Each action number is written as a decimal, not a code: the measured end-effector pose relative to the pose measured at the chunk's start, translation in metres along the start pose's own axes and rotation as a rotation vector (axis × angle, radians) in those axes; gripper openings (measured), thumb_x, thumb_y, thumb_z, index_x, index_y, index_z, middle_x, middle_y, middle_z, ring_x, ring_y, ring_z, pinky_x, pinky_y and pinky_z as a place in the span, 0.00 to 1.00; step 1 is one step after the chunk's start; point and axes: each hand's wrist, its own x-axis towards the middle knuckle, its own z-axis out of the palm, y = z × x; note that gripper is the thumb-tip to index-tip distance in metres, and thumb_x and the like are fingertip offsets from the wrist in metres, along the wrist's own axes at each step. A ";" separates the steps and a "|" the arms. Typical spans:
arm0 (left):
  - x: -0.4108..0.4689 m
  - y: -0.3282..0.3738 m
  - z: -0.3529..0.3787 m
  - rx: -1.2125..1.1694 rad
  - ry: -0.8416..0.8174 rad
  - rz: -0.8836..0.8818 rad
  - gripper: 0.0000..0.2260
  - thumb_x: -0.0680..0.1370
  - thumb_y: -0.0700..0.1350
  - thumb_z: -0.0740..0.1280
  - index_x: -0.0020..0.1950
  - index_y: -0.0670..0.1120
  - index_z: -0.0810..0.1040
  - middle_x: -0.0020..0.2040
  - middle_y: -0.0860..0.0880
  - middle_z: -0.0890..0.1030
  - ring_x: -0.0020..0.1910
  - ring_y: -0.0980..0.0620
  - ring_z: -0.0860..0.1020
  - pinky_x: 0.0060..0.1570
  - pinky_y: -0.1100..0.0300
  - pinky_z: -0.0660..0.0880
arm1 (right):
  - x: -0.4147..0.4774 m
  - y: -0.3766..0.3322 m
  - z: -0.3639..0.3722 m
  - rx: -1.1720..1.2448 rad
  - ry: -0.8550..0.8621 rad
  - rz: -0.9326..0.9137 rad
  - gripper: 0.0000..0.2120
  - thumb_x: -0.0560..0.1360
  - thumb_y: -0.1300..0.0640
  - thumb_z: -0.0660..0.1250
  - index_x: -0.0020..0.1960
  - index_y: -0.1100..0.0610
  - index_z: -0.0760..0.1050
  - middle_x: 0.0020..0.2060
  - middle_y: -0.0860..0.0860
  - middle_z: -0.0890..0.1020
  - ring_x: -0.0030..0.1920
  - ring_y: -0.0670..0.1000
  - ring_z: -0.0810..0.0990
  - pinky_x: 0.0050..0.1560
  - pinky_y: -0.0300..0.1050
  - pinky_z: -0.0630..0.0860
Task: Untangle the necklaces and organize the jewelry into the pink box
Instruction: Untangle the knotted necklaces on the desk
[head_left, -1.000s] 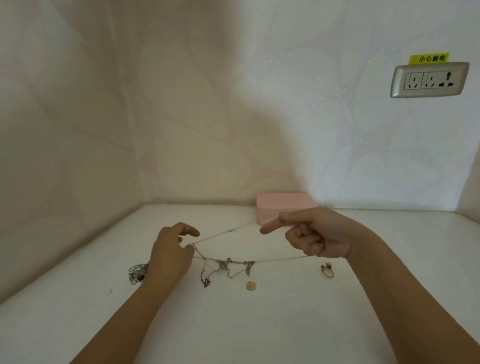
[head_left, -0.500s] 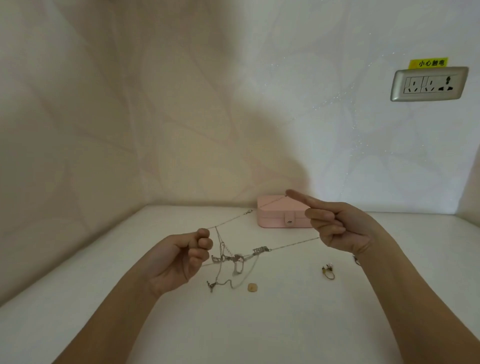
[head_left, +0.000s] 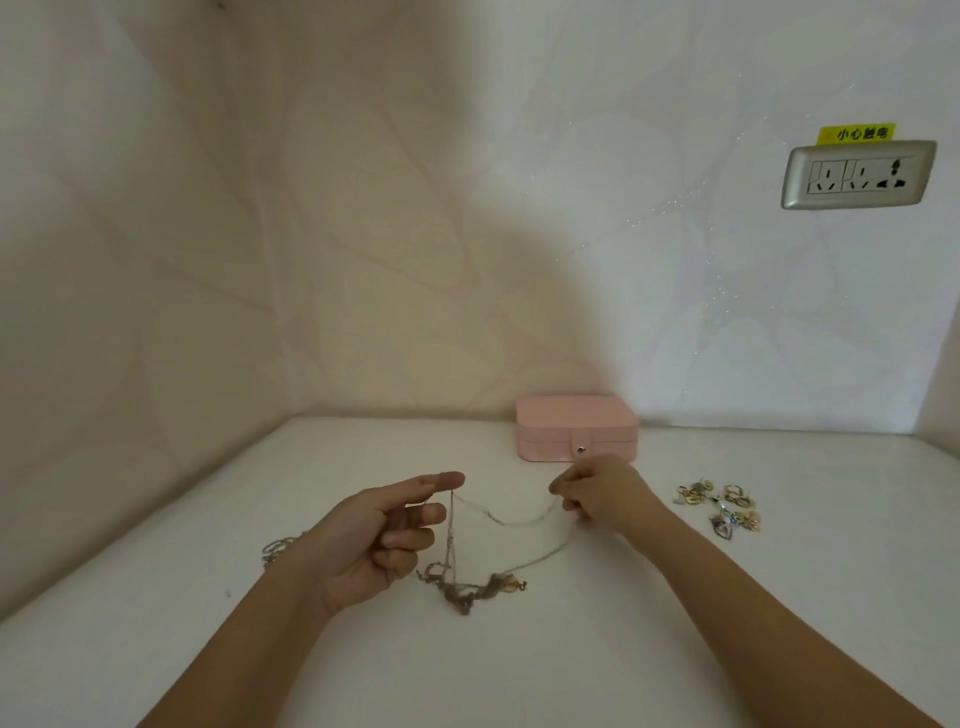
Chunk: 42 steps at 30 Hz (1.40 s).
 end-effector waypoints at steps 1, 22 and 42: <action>-0.001 0.000 0.002 0.022 -0.006 0.001 0.11 0.73 0.41 0.63 0.53 0.43 0.79 0.30 0.50 0.70 0.20 0.59 0.57 0.18 0.70 0.51 | -0.002 -0.002 0.005 -0.075 0.018 -0.065 0.08 0.74 0.65 0.65 0.49 0.57 0.81 0.40 0.49 0.79 0.37 0.45 0.76 0.34 0.30 0.70; -0.008 0.006 0.004 0.027 -0.104 0.047 0.09 0.74 0.43 0.62 0.44 0.45 0.82 0.29 0.52 0.67 0.19 0.60 0.58 0.17 0.70 0.52 | -0.016 -0.018 0.059 -0.222 -0.343 -0.536 0.09 0.74 0.57 0.70 0.53 0.50 0.82 0.54 0.46 0.79 0.53 0.45 0.75 0.55 0.40 0.73; 0.006 0.001 -0.011 -0.008 0.071 0.136 0.07 0.77 0.41 0.62 0.51 0.41 0.78 0.31 0.50 0.71 0.22 0.57 0.65 0.19 0.68 0.63 | 0.017 0.020 -0.020 -0.702 -0.112 -0.183 0.19 0.77 0.61 0.62 0.30 0.56 0.60 0.29 0.51 0.65 0.29 0.46 0.62 0.28 0.37 0.59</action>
